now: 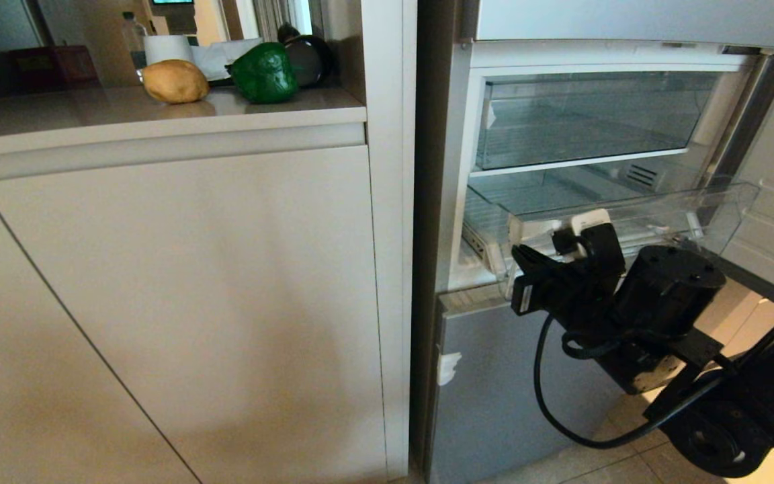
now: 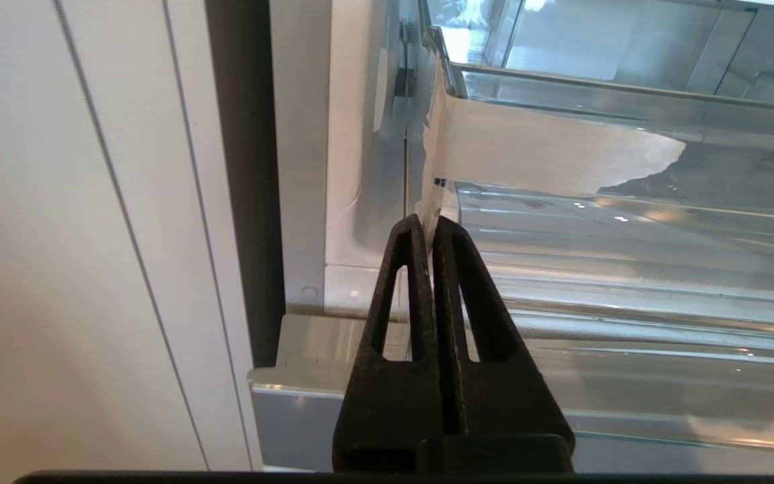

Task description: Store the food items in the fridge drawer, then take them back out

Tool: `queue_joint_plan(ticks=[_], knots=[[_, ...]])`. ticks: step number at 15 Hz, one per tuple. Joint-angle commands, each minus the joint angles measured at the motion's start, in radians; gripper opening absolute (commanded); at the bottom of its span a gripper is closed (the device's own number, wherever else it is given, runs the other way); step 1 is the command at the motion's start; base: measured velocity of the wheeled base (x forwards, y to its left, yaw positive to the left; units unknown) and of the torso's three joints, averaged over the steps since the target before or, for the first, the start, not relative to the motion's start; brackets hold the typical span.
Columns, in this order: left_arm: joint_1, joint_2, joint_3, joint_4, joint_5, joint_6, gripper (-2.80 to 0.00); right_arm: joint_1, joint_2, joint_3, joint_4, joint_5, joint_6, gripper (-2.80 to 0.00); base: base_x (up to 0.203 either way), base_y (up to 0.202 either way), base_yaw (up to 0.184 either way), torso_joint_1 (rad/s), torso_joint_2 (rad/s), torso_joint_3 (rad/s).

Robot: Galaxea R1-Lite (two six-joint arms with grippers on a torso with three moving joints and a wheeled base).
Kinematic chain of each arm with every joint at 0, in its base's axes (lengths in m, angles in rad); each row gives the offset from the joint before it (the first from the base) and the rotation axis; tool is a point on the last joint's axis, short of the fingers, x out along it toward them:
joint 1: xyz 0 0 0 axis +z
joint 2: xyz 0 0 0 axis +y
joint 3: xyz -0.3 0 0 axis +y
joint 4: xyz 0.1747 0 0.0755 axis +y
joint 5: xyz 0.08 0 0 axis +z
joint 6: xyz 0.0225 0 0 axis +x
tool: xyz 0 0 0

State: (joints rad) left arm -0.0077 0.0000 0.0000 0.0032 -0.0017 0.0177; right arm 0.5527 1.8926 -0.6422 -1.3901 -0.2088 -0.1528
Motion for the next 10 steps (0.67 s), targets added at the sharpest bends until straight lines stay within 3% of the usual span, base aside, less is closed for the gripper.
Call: queue_joint_plan(ticks=[1,5,10], knots=[[0.000,0.002,0.000,0.000,0.000,0.001,-2.80,0.010,-0.003,0.033,-0.031,0.000,-0.002,0.00,0.000,0.000,0.000,0.000,0.00,0.000],[0.000,0.002,0.000,0.000,0.000,0.000,-2.80,0.034,-0.052,0.096,-0.049,-0.013,-0.001,0.00,0.000,0.000,0.000,0.000,0.00,0.000],[0.000,0.002,0.000,0.000,0.000,0.001,-2.80,0.106,-0.158,0.189,-0.047,-0.110,-0.004,0.00,0.000,0.000,0.000,0.000,0.00,0.000]])
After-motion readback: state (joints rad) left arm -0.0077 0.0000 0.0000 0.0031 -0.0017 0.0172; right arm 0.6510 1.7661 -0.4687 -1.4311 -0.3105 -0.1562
